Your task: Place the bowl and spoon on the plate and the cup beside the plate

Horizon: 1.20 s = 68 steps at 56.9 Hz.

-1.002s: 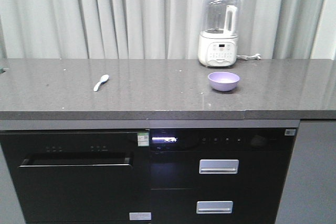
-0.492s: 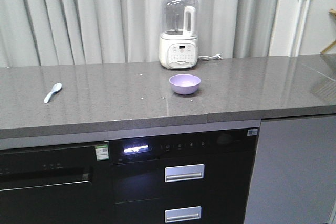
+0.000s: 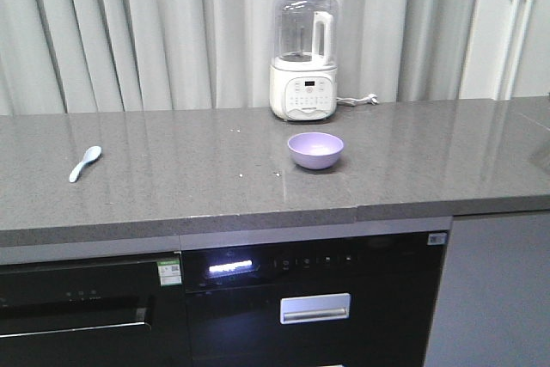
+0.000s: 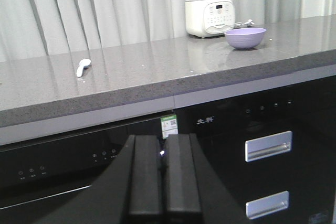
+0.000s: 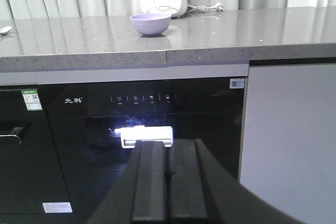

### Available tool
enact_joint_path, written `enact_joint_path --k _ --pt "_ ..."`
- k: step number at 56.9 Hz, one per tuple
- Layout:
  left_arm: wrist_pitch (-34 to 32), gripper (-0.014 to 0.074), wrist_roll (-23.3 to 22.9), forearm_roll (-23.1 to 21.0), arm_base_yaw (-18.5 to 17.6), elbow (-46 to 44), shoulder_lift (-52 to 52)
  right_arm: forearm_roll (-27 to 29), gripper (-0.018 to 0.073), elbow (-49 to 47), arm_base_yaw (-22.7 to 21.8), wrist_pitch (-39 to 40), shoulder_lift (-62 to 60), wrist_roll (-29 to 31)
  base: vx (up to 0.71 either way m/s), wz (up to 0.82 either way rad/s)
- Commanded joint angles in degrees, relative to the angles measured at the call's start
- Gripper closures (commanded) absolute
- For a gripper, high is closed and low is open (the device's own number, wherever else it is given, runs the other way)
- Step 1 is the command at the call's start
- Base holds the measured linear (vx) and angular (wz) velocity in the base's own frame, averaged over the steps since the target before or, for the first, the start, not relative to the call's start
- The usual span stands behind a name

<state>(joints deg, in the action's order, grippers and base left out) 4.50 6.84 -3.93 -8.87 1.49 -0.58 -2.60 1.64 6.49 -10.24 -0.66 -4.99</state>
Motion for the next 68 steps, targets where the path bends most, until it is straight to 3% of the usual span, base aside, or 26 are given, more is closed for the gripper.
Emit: enact_joint_path --k 1,68 --pt "-4.5 0.0596 0.0 -0.1 0.0 -1.4 -1.0 -0.3 0.0568 0.4 -0.4 4.6 -0.3 0.1 0.22 0.13" --pt "-4.5 0.0596 0.0 -0.1 0.0 -1.4 -1.0 -0.3 0.0568 0.4 -0.4 4.6 -0.3 0.1 0.32 0.09"
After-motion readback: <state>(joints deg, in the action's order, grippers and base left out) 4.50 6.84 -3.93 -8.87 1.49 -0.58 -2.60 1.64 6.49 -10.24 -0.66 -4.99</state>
